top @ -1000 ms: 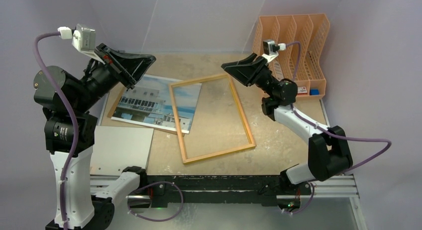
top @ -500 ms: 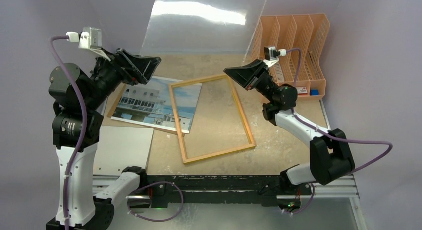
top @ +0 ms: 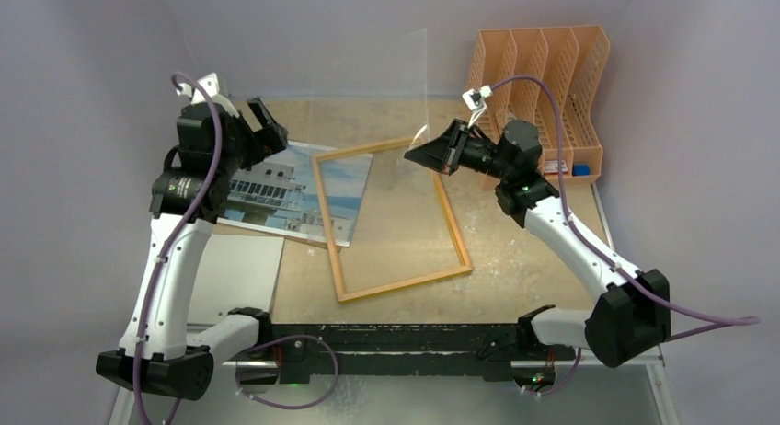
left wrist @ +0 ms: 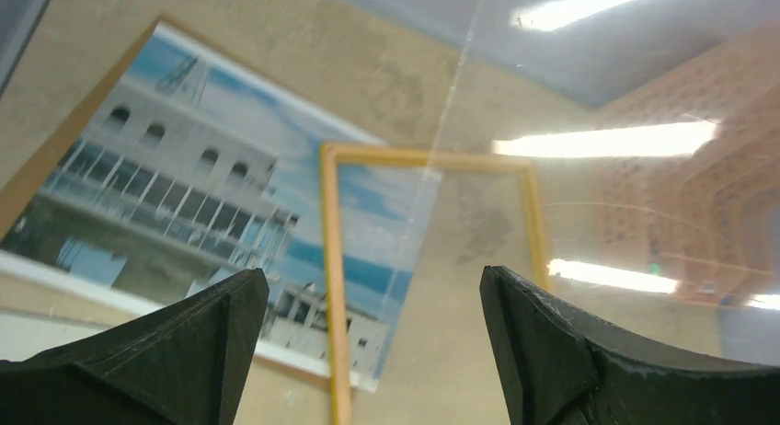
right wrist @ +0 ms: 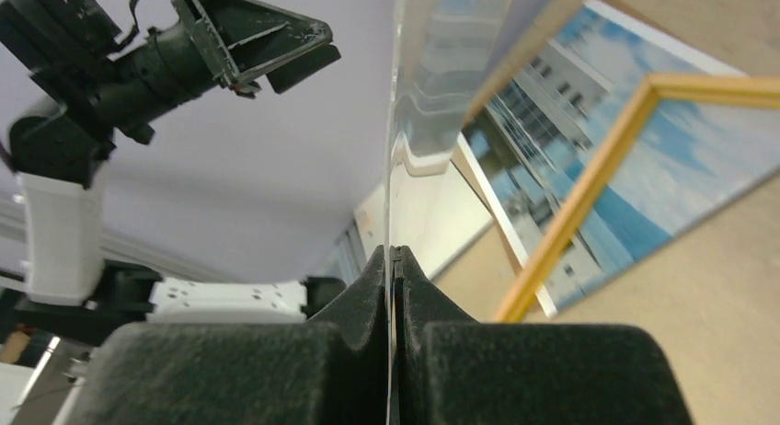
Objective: Put the photo into the frame
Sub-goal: Place the photo frame item in the photo frame.
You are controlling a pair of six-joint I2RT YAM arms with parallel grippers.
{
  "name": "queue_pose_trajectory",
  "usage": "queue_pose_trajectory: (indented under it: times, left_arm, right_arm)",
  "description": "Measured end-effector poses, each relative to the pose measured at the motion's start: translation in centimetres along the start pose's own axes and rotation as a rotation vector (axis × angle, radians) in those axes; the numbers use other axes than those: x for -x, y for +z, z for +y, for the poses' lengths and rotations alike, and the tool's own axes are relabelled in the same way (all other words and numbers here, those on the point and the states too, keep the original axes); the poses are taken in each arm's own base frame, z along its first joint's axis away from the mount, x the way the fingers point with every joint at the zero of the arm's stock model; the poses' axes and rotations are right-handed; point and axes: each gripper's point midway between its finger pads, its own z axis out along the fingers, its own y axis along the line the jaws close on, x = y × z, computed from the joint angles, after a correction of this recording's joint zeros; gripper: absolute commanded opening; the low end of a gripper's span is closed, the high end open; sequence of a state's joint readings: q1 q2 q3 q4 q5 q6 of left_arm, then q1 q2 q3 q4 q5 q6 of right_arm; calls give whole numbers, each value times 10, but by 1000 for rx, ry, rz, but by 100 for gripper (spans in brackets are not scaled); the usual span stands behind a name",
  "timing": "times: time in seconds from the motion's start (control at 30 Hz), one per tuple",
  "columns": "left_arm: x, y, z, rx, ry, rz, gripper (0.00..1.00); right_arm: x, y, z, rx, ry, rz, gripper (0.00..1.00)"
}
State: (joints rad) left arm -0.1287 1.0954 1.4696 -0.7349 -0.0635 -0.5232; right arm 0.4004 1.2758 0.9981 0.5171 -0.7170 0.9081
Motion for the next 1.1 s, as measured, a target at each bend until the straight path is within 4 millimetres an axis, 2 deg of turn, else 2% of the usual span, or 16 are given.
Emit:
queue_pose_trajectory:
  times: [0.13, 0.27, 0.47, 0.57, 0.67, 0.83, 0.97, 1.1]
  left_arm:
    - [-56, 25, 31, 97, -32, 116, 85]
    - [-109, 44, 49, 128, -89, 222, 81]
    - [-188, 78, 69, 165, -169, 403, 80]
    - [-223, 92, 80, 203, -195, 494, 74]
    - [-241, 100, 85, 214, -219, 532, 70]
    - [-244, 111, 85, 201, -227, 514, 68]
    - [-251, 118, 91, 211, -231, 494, 65]
    - [-262, 126, 95, 211, -234, 499, 57]
  right_arm:
    - [-25, -7, -23, -100, 14, 109, 0]
    - [-46, -14, -38, -149, 33, 193, 0]
    - [-54, -12, -56, -195, 34, 252, 0]
    - [-58, -10, -65, -217, 41, 281, 0]
    - [-66, -7, -80, -242, 63, 317, 0]
    - [-84, -6, -108, -296, 129, 371, 0]
    - [-87, -6, -126, -336, 151, 374, 0]
    - [-88, -5, -145, -362, 170, 384, 0]
